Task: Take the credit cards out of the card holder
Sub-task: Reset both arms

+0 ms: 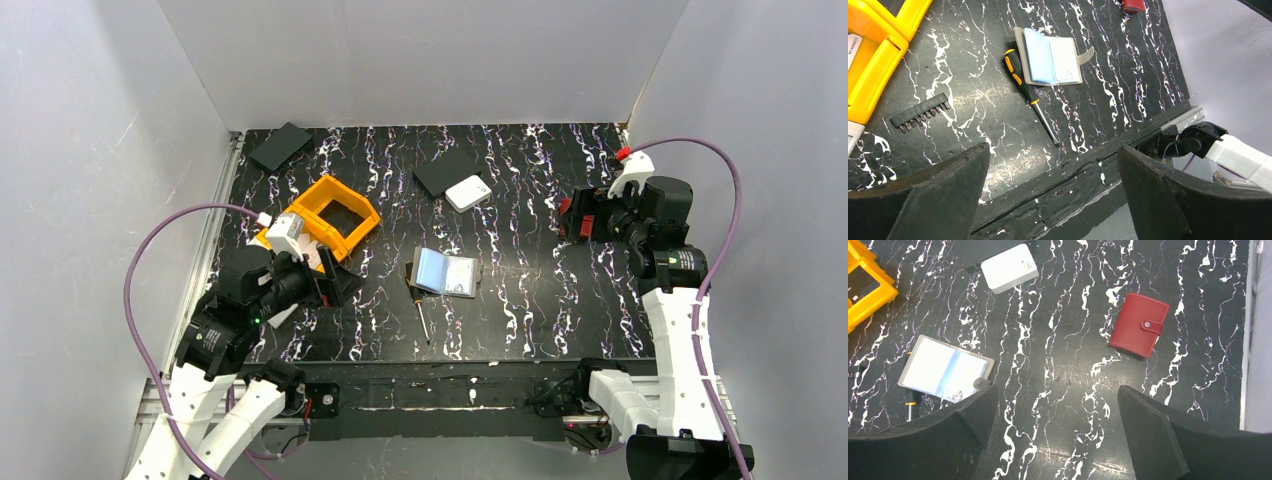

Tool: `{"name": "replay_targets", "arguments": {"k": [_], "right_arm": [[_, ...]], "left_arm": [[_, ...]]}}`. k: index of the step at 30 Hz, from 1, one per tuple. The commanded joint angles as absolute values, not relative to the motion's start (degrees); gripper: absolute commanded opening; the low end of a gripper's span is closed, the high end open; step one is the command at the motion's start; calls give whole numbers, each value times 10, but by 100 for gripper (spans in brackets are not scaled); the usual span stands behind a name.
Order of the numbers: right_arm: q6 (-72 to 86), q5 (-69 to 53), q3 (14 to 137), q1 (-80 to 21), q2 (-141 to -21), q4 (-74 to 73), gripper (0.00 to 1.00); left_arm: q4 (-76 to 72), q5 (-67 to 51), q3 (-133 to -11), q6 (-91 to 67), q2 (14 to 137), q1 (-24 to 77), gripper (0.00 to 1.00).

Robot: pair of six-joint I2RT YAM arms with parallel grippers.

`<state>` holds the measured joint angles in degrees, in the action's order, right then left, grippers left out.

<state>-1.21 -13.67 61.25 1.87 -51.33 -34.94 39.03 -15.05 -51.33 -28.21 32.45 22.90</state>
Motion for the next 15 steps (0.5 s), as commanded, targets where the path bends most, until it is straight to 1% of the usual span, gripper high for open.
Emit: {"name": "replay_targets", "arguments": {"k": [1, 15], "right_arm": [[6, -142, 618, 19, -506, -325, 98], [16, -139, 617, 19, -511, -323, 98]], "left_arm": [[384, -156, -504, -285, 315, 229, 98], [379, -159, -496, -283, 317, 229, 98]]}}
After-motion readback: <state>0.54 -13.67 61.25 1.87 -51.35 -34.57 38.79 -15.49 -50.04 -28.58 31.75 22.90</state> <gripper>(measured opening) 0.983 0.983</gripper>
